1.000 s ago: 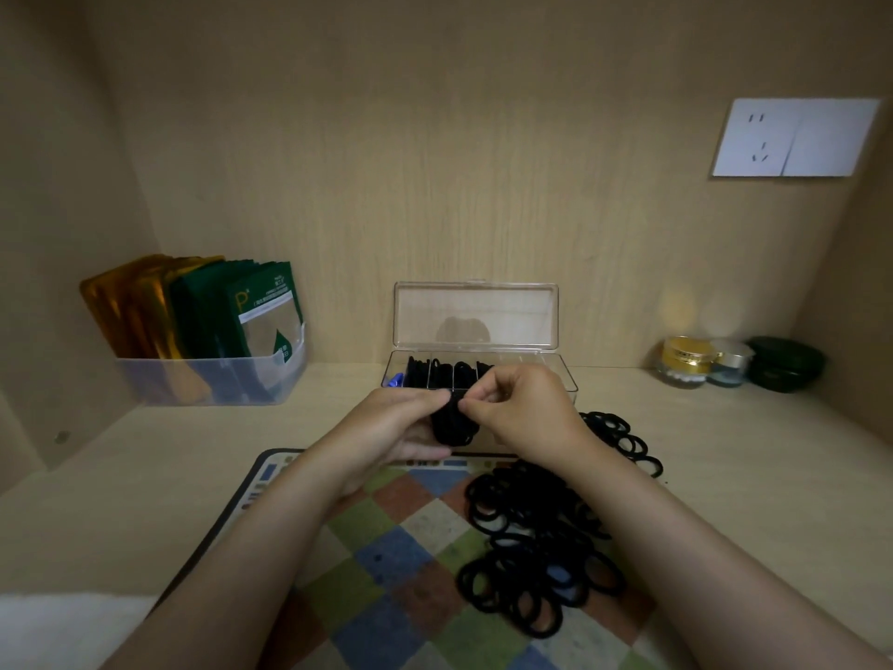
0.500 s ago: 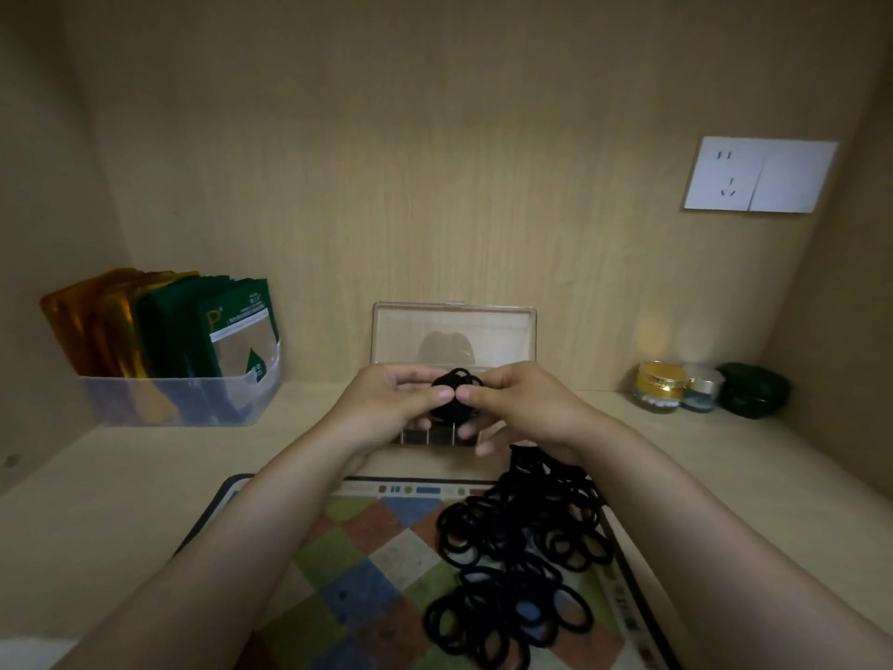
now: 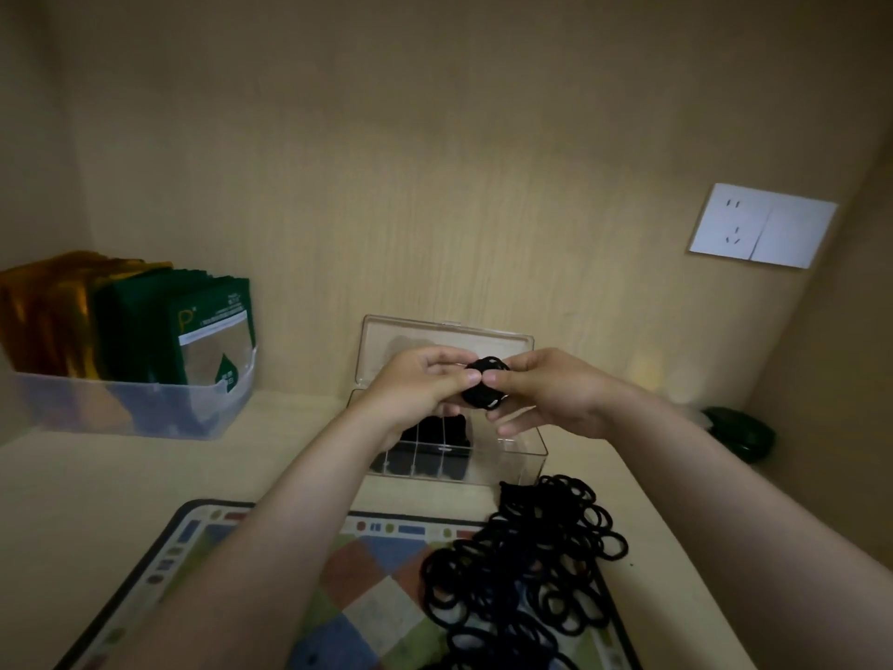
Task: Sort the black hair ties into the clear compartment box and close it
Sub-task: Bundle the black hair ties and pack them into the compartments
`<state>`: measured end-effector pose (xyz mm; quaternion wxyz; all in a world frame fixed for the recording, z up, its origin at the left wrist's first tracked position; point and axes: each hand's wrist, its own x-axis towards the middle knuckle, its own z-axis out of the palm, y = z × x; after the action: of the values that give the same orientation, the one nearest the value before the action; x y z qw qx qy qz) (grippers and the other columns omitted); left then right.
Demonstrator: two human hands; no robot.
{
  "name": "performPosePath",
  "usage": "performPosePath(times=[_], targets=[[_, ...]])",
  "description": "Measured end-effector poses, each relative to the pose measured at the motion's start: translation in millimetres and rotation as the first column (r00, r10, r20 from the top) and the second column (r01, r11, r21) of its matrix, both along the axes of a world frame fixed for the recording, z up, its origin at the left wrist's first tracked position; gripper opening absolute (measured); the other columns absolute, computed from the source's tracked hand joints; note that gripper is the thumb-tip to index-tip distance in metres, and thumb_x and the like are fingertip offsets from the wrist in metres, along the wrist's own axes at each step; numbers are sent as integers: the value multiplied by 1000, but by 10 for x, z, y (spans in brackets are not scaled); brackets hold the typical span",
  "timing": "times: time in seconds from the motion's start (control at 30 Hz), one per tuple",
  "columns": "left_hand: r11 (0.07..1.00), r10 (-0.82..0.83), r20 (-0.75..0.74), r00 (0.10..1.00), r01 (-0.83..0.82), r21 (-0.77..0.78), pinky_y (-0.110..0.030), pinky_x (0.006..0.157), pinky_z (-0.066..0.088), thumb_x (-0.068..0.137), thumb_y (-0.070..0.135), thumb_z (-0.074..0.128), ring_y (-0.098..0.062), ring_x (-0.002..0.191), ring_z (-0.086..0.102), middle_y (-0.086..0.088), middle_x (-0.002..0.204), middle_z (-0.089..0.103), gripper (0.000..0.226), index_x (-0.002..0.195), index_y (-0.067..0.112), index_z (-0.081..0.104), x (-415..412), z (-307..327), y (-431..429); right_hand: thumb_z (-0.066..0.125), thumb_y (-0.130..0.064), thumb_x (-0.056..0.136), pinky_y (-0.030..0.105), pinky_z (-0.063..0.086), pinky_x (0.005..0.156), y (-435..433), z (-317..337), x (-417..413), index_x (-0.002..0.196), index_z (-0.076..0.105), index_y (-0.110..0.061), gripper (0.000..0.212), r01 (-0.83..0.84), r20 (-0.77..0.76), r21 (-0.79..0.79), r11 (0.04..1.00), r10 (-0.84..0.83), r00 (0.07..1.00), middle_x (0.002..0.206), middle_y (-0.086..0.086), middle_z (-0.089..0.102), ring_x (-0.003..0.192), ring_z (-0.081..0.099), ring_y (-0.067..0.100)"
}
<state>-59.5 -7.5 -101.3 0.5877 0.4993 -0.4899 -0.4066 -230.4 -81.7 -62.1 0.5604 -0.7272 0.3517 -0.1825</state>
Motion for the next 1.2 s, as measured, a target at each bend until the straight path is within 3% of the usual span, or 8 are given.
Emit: performPosePath(times=[0.1,0.3,0.5,0.73,0.87,1.0,1.1,1.2], targets=[[1000,21,29,999,-22,6,-24,68,60,89,12,71,-17,80,75,-8,101,74,25,114,12,67,14,-51,-49,65,-16,95,34,62,65,-60,8,12,101,70,-3,15,48,-94,-45,998,-52,994,93,13,75,77,70,22],[974,221,546,808,-206,-89,-18,80,47,97,25,58,2,93,60,17,103,66,18,111,29,69,102,-283,-133,72,-20,87,23,47,43,-101,-174,180,97,71,3,25,178,-386,-357,917,-318,866,86,20,75,56,66,20],[992,114,714,691,-116,-46,-20,81,42,99,22,53,-10,106,59,8,117,65,28,120,34,67,120,-416,-96,72,-35,71,23,47,55,-70,-255,380,75,69,-12,24,31,-601,-588,808,-462,652,60,2,64,54,61,18],[995,99,793,601,-78,-64,-29,92,40,96,34,56,-15,114,51,3,120,58,27,121,38,65,111,-395,-53,65,-31,83,29,50,71,-25,-308,527,91,55,-16,20,-235,-733,-637,734,-484,477,81,-1,56,81,60,21],[998,67,845,530,-23,-65,-38,102,36,95,41,55,-14,125,41,9,126,59,27,121,43,64,133,-433,-78,69,-29,79,27,47,61,-81,-270,457,81,64,-11,19,-240,-765,-535,810,-343,545,73,2,57,69,57,19],[999,39,903,429,-17,-35,-36,108,26,97,47,49,-11,131,31,12,133,51,35,132,42,57,130,-462,-112,69,-28,84,23,44,52,-67,-144,244,100,77,-12,24,-81,-608,-454,887,-243,756,92,8,72,68,61,14],[999,33,893,449,-14,-31,-33,109,25,98,45,50,-9,131,29,14,132,49,33,130,44,58,129,-466,-122,63,-18,90,17,47,65,-15,-149,127,102,79,-17,20,-76,-488,-544,836,-242,838,96,-2,74,77,65,5],[998,66,834,547,-39,-53,-31,106,32,97,34,54,-9,128,38,14,131,53,34,130,41,59,130,-465,-120,55,-17,89,25,51,88,60,-243,104,105,79,-25,30,-226,-552,-651,724,-248,796,107,-7,75,98,66,10]])
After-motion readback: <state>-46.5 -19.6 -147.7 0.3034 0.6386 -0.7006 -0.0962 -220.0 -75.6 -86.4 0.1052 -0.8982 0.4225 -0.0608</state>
